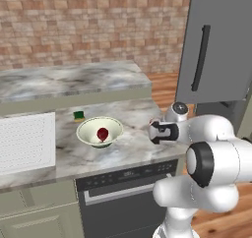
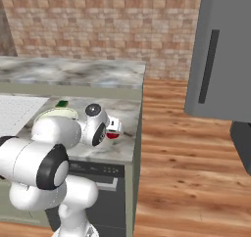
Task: Move the mug from next to the sink to the open cabinet. Then, move the bowl with the pear to the fridge to clear the area for faucet cleaning.
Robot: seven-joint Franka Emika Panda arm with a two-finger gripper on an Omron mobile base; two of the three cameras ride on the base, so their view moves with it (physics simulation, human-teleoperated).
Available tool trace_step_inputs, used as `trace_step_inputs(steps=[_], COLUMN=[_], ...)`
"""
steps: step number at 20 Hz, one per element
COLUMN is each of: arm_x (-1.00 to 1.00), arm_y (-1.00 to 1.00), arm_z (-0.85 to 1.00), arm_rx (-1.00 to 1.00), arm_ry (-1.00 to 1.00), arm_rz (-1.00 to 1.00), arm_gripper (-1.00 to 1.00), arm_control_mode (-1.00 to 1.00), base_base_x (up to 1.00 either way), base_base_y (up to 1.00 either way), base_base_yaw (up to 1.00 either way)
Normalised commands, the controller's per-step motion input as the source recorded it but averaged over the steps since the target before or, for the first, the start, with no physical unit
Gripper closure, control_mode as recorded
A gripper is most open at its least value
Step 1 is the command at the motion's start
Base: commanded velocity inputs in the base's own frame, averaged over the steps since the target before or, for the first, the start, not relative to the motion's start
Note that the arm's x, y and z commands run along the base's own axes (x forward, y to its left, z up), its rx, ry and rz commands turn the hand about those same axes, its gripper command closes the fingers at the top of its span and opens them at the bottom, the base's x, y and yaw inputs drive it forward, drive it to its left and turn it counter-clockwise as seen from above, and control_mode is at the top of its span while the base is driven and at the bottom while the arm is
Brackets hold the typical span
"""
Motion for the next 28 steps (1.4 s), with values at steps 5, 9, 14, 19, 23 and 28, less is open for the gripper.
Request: trace_step_inputs(steps=[5, 9, 14, 19, 23, 28], arm_x=[0.29, 0.08, 0.04, 0.13, 0.25, 0.22], arm_y=[0.00, 0.00, 0.00, 0.00, 0.00, 0.00], arm_z=[-0.14, -0.29, -0.21, -0.11, -0.11, -0.08], arm_rx=[0.00, 0.00, 0.00, 0.00, 0.00, 0.00], arm_ry=[0.00, 0.00, 0.00, 0.00, 0.00, 0.00], arm_rz=[0.00, 0.00, 0.00, 0.00, 0.00, 0.00], arm_gripper=[-1.00, -1.00, -1.00, -1.00, -1.00, 1.00], arm_control_mode=[-1.00, -1.00, -1.00, -1.00, -1.00, -1.00], base_base_x=[0.00, 0.00, 0.00, 0.00, 0.00, 0.00], base_base_y=[0.00, 0.00, 0.00, 0.00, 0.00, 0.00], base_base_yaw=[0.00, 0.00, 0.00, 0.00, 0.00, 0.00])
